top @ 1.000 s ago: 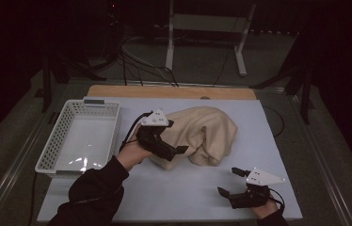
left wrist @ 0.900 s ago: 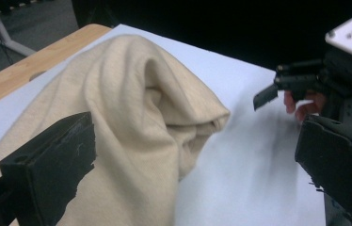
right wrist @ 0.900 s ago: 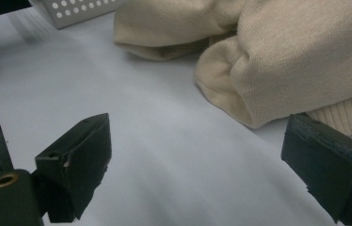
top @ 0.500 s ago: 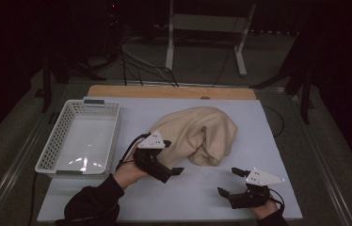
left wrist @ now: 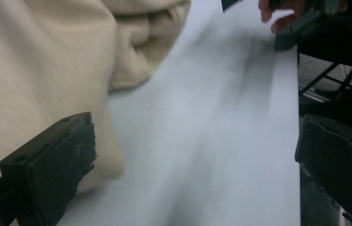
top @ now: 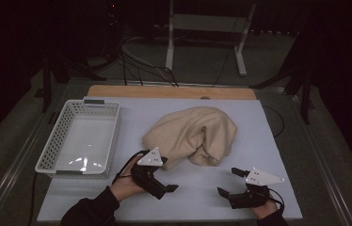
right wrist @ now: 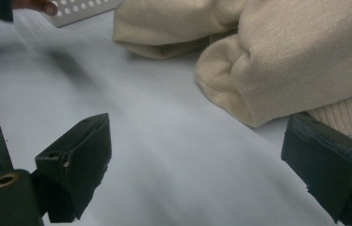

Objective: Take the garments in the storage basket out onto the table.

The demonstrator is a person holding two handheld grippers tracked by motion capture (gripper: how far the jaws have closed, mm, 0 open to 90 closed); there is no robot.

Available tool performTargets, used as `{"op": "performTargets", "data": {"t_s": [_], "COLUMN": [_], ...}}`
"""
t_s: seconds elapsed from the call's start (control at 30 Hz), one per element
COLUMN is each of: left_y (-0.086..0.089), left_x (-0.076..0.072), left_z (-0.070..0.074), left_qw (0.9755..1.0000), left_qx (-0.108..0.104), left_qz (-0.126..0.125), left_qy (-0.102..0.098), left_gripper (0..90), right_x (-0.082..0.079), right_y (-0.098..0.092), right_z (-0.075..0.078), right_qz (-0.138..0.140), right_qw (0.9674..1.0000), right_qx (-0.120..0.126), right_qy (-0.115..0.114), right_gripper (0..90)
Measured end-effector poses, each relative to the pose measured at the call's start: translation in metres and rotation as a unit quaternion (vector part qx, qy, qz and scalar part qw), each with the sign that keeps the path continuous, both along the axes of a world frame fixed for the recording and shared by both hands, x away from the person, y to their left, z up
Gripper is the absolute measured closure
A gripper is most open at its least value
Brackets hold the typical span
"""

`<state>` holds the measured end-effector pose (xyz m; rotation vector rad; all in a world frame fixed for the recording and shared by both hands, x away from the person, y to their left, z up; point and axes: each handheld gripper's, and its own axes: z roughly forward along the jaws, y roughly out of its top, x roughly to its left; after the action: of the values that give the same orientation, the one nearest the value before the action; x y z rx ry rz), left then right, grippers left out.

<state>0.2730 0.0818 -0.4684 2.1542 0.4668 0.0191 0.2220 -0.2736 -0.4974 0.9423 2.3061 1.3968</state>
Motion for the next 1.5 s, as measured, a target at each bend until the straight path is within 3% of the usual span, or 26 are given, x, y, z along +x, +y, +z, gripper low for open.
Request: {"op": "performTargets", "data": {"t_s": [0.37, 0.67, 1.0, 1.27, 1.5], "left_y": [0.017, 0.04, 0.065, 0.081, 0.092], "left_x": [-0.009, -0.019, -0.028, -0.036, -0.041], "left_z": [-0.019, -0.029, -0.033, -0.032, -0.034], "left_qw": [0.9994, 0.9985, 0.9979, 0.9981, 0.9977], "left_qx": [0.019, 0.038, 0.035, 0.031, 0.03], "left_qz": [-0.024, -0.02, -0.014, 0.0, -0.013], "left_qy": [0.018, 0.033, 0.053, 0.053, 0.059], "left_gripper": [0.0, 0.0, 0.1, 0.1, 0.1], "right_x": [0.0, 0.0, 0.0, 0.0, -0.001], "right_y": [0.0, 0.0, -0.001, 0.0, -0.001], "right_z": [0.0, -0.001, -0.001, -0.001, -0.002], "right_qz": [0.0, 0.0, -0.002, 0.0, -0.001], "right_qw": [1.0, 1.0, 1.0, 1.0, 1.0], "right_qx": [-0.002, -0.003, -0.005, -0.007, -0.009], "right_qy": [0.0, 0.0, 0.0, 0.0, 0.001], "right_gripper": [9.2, 9.2, 9.2, 9.1, 9.1]}}
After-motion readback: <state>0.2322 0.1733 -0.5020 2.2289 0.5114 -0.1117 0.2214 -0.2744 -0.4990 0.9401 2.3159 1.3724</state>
